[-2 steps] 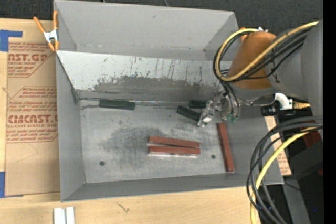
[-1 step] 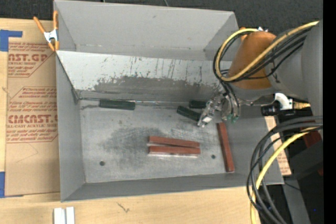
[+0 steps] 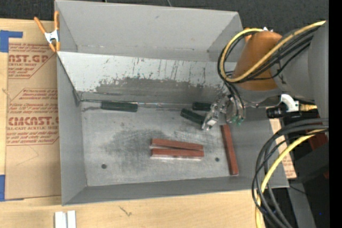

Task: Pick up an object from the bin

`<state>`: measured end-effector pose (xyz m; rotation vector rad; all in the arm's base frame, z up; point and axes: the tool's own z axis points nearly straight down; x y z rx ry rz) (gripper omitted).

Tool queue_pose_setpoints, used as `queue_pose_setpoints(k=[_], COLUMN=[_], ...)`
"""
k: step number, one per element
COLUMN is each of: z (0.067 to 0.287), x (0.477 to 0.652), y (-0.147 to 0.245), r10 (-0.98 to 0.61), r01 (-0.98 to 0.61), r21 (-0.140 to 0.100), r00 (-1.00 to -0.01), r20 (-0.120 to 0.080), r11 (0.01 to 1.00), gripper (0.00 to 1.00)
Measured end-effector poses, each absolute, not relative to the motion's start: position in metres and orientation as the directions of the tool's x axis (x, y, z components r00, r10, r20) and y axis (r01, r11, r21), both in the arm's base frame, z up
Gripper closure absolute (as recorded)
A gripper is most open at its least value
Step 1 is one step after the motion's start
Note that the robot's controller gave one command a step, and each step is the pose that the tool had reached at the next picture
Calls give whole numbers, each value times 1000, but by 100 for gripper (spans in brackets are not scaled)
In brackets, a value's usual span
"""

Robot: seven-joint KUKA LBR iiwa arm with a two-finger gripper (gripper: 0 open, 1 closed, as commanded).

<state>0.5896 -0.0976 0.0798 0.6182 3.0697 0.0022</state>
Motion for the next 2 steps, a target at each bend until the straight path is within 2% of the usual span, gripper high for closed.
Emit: queue_pose_setpoints(k=[1,2], z=[97,121], x=[587,588], y=[-97,-98], r10=[387,387], r01=[387,387], r21=[0,1], r00=[-922,-922], r20=[5,-1], r11=[922,922], gripper=[100,100])
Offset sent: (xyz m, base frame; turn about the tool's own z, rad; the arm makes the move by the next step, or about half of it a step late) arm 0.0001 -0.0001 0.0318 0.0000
